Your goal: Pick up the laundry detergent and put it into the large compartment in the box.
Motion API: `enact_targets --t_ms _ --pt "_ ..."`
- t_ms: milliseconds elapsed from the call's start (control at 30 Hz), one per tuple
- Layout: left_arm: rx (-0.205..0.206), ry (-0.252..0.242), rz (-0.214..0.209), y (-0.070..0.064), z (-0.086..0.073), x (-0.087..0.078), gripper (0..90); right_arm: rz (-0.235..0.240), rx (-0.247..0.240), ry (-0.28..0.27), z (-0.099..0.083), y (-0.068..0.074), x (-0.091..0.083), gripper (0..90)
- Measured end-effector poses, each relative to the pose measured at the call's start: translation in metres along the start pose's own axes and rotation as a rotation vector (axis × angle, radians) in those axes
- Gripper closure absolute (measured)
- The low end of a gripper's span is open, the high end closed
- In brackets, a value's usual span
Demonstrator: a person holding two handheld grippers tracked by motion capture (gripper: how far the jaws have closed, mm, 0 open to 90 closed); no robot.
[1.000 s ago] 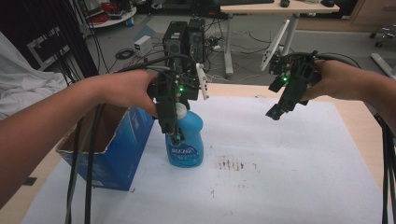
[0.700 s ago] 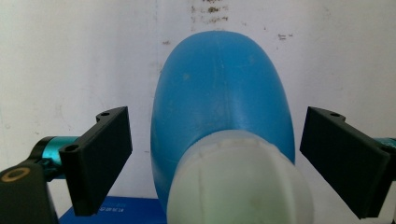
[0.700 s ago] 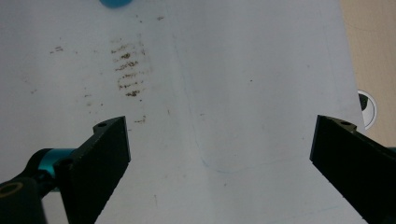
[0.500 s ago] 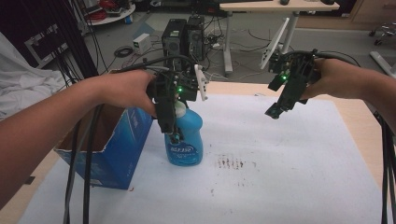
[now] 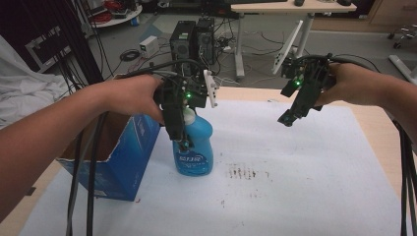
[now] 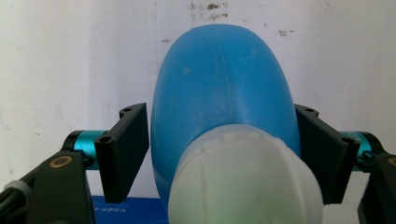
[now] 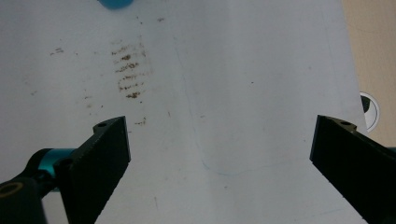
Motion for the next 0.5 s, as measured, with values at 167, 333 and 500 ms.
enact_targets --t_ms 167,333,500 --pt "0.001 0.004 0.004 0.0006 -0.0004 0.0004 28.4 0.002 -0.004 -0.002 0.0003 -0.0002 0.0004 4.0" --pt "0.009 0.016 0.013 0.0011 -0.0018 0.0009 30.3 0.003 -0.001 -0.005 0.0010 0.0004 0.0012 4.0" --pt "0.018 0.010 0.004 -0.0008 -0.0011 0.0001 35.7 0.006 -0.005 -0.005 0.0009 0.0001 0.0018 4.0"
Point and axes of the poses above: each handheld gripper's, and its own axes: x roughly forward along the jaws, z roughly out of its top, y roughly to its left, the point moved 10 cm from there along x, roughly forward along the jaws, and after that the axes turned 11 degrees about -y, right-handed, at the moved point
